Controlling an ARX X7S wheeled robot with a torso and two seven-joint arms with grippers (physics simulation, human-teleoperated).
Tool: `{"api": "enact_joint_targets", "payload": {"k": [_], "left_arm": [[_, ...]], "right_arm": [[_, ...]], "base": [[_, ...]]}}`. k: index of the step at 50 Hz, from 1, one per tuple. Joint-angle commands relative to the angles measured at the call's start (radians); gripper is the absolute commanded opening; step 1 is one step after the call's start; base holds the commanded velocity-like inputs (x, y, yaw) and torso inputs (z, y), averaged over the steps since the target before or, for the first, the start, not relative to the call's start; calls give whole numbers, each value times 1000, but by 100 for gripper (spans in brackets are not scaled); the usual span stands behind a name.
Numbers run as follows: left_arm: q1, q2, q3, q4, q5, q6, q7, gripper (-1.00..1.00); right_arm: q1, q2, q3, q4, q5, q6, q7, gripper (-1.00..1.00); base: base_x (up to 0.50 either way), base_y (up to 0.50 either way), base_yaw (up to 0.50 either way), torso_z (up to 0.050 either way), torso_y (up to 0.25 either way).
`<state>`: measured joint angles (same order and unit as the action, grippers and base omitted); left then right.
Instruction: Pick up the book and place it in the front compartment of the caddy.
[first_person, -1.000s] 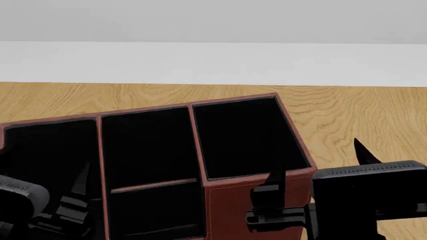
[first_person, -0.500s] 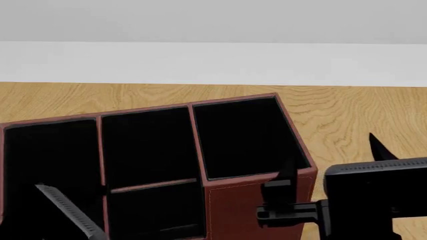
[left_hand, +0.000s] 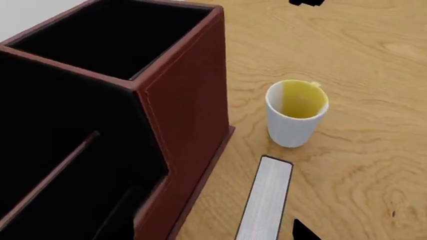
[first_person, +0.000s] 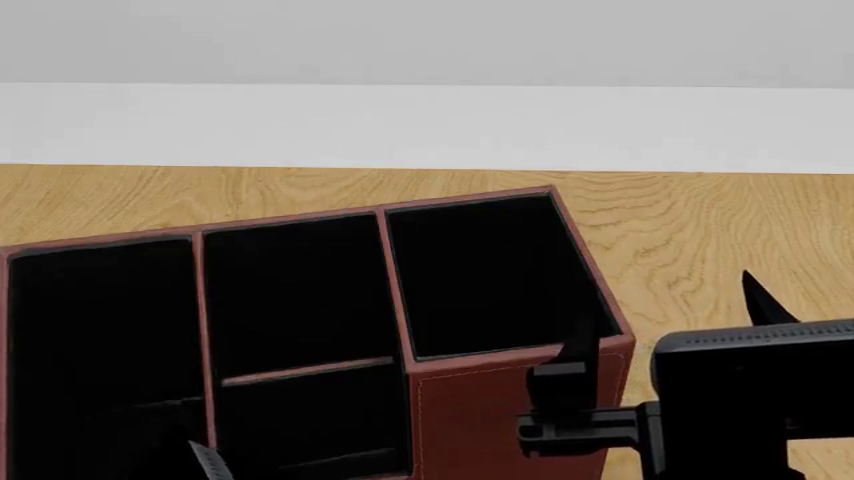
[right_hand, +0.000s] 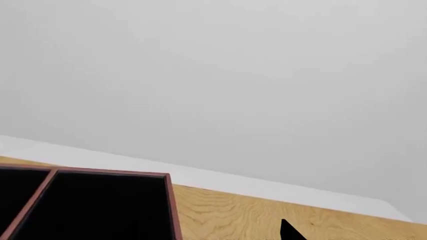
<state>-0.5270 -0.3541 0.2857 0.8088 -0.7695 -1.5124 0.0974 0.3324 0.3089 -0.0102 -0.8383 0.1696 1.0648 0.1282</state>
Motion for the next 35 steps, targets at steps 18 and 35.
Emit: {"api": "enact_joint_targets", "payload": {"k": [18, 35], "left_arm": [[-185, 7, 78, -306, -499, -53, -334, 100], [-347, -31, 241, -589, -899, -29, -635, 100]], "right_arm": [[-25, -2, -11, 40, 4, -47, 8, 100], [-25, 1, -21, 83, -1, -82, 16, 100]], "base": [[0, 0, 0, 0, 0], [1, 0, 0, 0, 0]]}}
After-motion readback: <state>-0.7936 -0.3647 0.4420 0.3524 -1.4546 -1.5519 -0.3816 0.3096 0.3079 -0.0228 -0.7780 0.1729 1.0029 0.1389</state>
